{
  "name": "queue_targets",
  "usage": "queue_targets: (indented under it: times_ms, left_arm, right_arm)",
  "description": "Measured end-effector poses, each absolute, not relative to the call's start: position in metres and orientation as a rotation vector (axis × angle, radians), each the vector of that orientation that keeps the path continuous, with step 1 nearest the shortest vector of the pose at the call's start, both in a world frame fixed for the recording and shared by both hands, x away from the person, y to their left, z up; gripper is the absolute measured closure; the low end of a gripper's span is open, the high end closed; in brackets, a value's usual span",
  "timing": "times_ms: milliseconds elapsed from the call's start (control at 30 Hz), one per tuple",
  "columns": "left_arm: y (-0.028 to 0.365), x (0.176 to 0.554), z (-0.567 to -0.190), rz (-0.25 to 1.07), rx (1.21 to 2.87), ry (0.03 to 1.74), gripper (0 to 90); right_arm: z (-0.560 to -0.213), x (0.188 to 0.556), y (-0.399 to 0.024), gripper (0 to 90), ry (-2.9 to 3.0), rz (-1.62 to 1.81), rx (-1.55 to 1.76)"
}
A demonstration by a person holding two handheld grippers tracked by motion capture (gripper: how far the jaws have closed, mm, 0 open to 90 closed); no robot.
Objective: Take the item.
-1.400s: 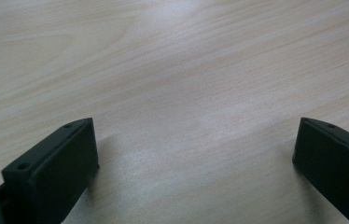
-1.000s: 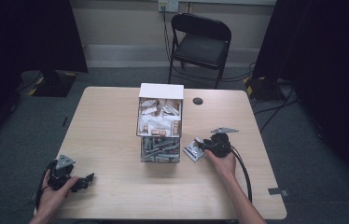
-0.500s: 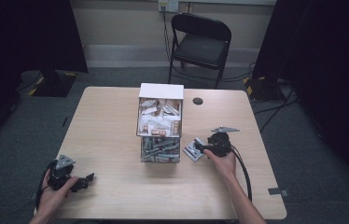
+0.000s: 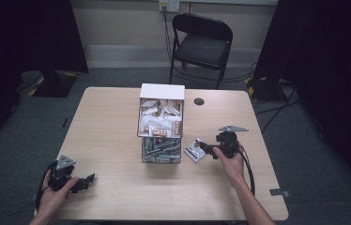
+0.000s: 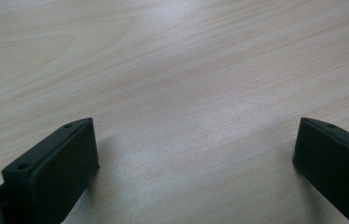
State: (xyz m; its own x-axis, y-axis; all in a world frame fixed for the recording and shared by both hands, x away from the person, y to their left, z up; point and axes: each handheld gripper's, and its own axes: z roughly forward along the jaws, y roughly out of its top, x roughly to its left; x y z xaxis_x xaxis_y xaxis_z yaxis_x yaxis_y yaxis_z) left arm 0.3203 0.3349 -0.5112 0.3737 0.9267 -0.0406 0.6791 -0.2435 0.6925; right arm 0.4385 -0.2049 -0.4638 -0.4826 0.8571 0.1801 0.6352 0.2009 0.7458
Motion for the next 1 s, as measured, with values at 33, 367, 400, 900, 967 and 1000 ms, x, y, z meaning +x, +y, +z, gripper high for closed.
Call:
queue_targets:
  times_ms: [33, 367, 400, 900, 967, 1000]
  left_arm:
    - [0.335, 0.320, -0.511, 0.508, 2.009, 1.380, 0.0]
    - [0.333, 0.322, -0.511, 0.512, 2.005, 1.395, 0.0]
    - [0.332, 0.322, -0.511, 0.517, 1.999, 1.399, 0.0]
    - [0.332, 0.322, -0.511, 0.513, 1.992, 1.403, 0.0]
    - [0.332, 0.322, -0.511, 0.513, 1.993, 1.403, 0.0]
    - [0.332, 0.322, -0.511, 0.513, 1.992, 1.403, 0.0]
  right_arm:
    - [-0.462, 0.436, -0.207, 17.0, 2.208, 1.168, 1.411]
    - [-0.450, 0.410, -0.232, 17.9, 2.139, 1.132, 1.411]
    - [-0.449, 0.407, -0.235, 17.9, 2.130, 1.128, 1.413]
    - [-0.450, 0.376, -0.286, 16.2, 2.080, 1.055, 1.518]
    - [-0.452, 0.372, -0.293, 17.2, 2.078, 1.037, 1.540]
    - [-0.453, 0.370, -0.297, 17.3, 2.073, 1.031, 1.552]
